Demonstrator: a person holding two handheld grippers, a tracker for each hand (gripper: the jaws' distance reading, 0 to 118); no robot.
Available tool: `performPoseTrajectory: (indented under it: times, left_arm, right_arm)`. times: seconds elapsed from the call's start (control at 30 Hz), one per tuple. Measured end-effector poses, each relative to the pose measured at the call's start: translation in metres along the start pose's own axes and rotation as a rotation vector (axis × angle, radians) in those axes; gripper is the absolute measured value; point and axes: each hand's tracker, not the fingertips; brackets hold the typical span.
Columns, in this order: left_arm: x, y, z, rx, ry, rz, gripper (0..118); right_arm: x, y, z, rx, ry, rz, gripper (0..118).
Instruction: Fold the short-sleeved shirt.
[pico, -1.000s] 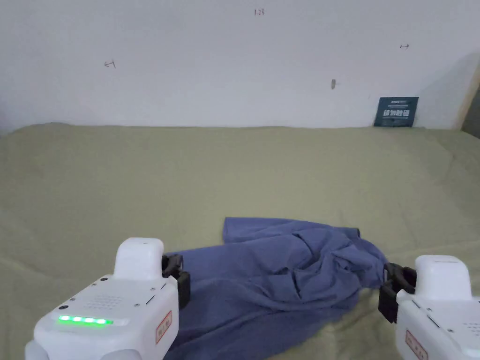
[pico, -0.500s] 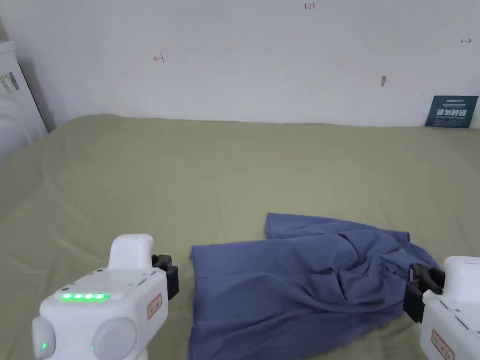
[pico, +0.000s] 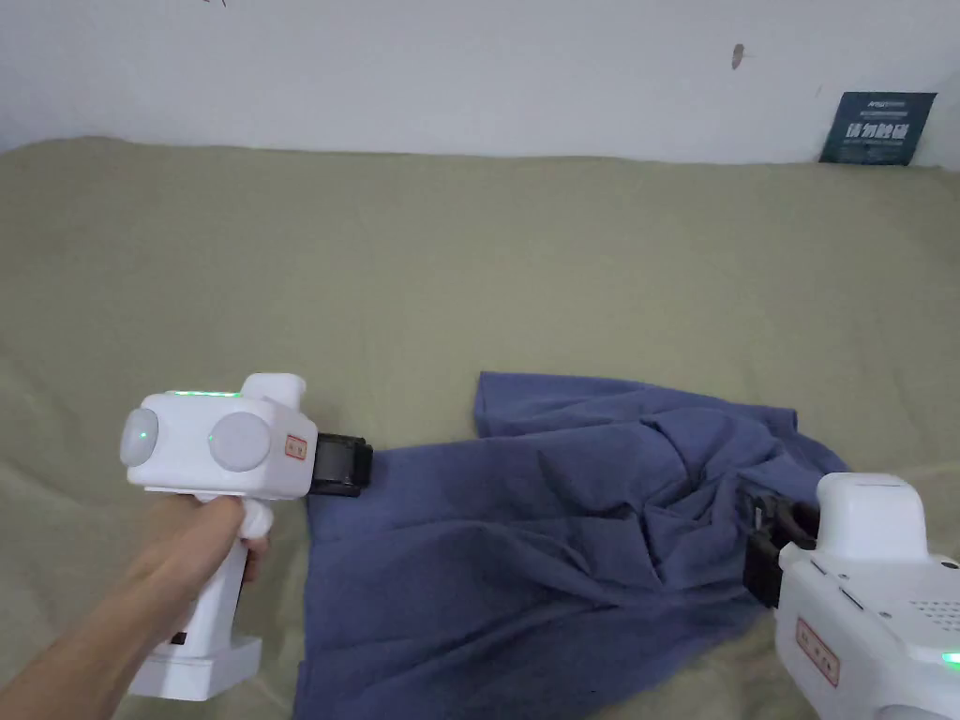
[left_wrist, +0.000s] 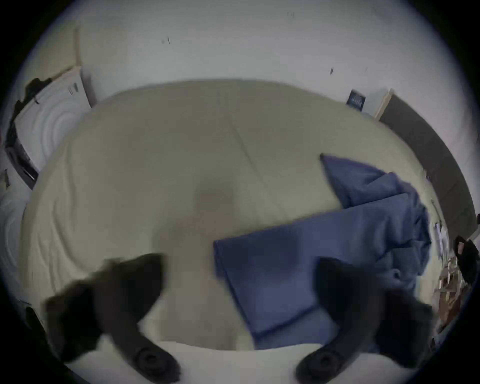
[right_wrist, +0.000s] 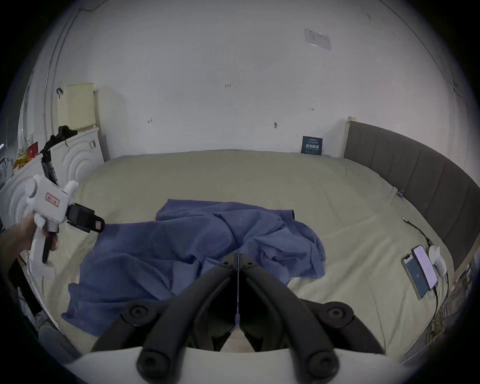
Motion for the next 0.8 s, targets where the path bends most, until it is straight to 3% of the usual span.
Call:
performPoseTrajectory:
  times: [0.07, 0.17, 0.27, 0.3, 0.33, 0.37, 0.4, 0.43, 0.63, 0.8]
  left_arm:
    - [0.005, -0.004, -0.008, 0.014, 0.065, -0.013, 116]
    - [0.012, -0.01, -0.018, -0.063, 0.038, -0.024, 106]
    - [0.022, -0.014, -0.007, -0.02, 0.078, -0.059, 96]
    - [0.024, -0.014, -0.003, -0.015, 0.07, -0.052, 84]
    - [0.023, -0.012, 0.002, -0.009, 0.055, -0.047, 63]
    - [0.024, -0.012, 0.006, 0.003, 0.036, -0.057, 38]
    - [0.025, -0.012, 0.009, 0.004, 0.006, -0.06, 5]
    - [0.024, -0.011, 0.012, 0.012, -0.056, -0.028, 5]
    - [0.027, -0.011, 0.005, -0.009, -0.003, -0.094, 5]
    - [0.024, -0.011, 0.0, -0.015, -0.019, -0.066, 5]
  right_arm:
    - [0.005, -0.003, -0.003, -0.017, -0.008, 0.001, 1]
    - [0.014, -0.009, -0.002, -0.039, -0.022, 0.001, 1]
    - [0.028, -0.012, 0.001, -0.068, -0.043, -0.011, 1]
    - [0.034, -0.012, 0.002, -0.077, -0.04, -0.025, 1]
    - [0.046, -0.011, 0.001, -0.095, -0.03, -0.077, 1]
    - [0.057, -0.01, 0.0, -0.118, -0.057, -0.114, 1]
    - [0.068, -0.007, -0.004, -0.14, -0.091, -0.121, 1]
    - [0.082, -0.004, -0.008, -0.141, -0.129, -0.127, 1]
    - [0.15, 0.026, -0.044, -0.194, -0.223, -0.143, 1]
    - [0.171, 0.037, -0.088, -0.325, -0.126, -0.186, 1]
